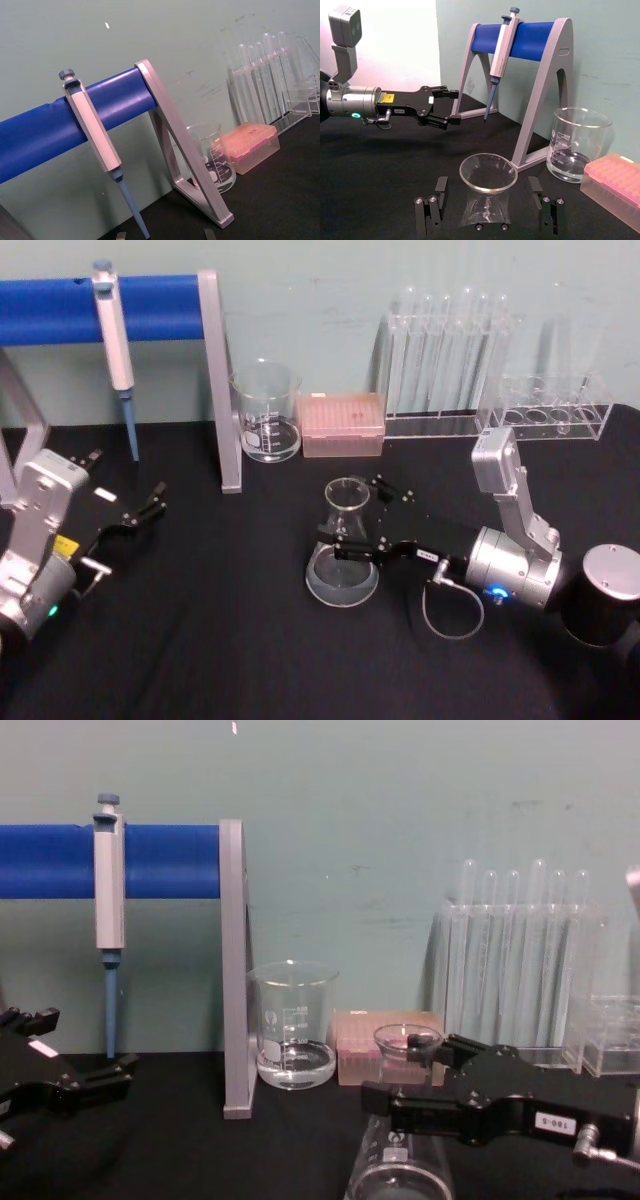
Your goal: Grasp the erlenmeyer flask with one hand, shake it three times, then place it back.
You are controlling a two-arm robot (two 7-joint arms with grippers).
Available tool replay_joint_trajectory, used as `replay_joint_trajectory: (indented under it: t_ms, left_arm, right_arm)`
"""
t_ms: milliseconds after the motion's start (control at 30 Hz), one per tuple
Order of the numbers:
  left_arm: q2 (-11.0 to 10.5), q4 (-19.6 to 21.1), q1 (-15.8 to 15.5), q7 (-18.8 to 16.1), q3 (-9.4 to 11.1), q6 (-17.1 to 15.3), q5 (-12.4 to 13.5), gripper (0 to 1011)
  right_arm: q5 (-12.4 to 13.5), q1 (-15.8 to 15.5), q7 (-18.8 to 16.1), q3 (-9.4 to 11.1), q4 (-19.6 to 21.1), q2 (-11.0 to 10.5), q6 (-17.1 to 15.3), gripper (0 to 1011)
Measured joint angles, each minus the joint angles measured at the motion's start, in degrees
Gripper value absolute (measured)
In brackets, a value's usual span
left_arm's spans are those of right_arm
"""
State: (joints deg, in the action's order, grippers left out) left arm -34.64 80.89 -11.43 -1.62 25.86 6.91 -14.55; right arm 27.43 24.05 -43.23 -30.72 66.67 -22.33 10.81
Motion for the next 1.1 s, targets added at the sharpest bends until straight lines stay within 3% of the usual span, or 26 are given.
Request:
replay_joint_trajectory:
  t_ms: [600, 833, 1100]
  left_arm:
    - [0.00, 0.00, 0.00, 0.00, 0.00, 0.00, 0.00, 1001]
    - [0.00, 0.00, 0.00, 0.00, 0.00, 0.00, 0.00, 1001]
    - [0.00, 0.00, 0.00, 0.00, 0.00, 0.00, 0.00, 1001]
  right_arm:
    - [0.01, -0.07, 0.16, 0.00, 0.24, -0.43, -0.34, 1000]
    - [-0.06, -0.97, -0.15, 0.08, 1.21, -1.88, -1.23, 1000]
    - [0.41, -3.28, -0.53, 0.53, 4.82, -5.05, -2.81, 1000]
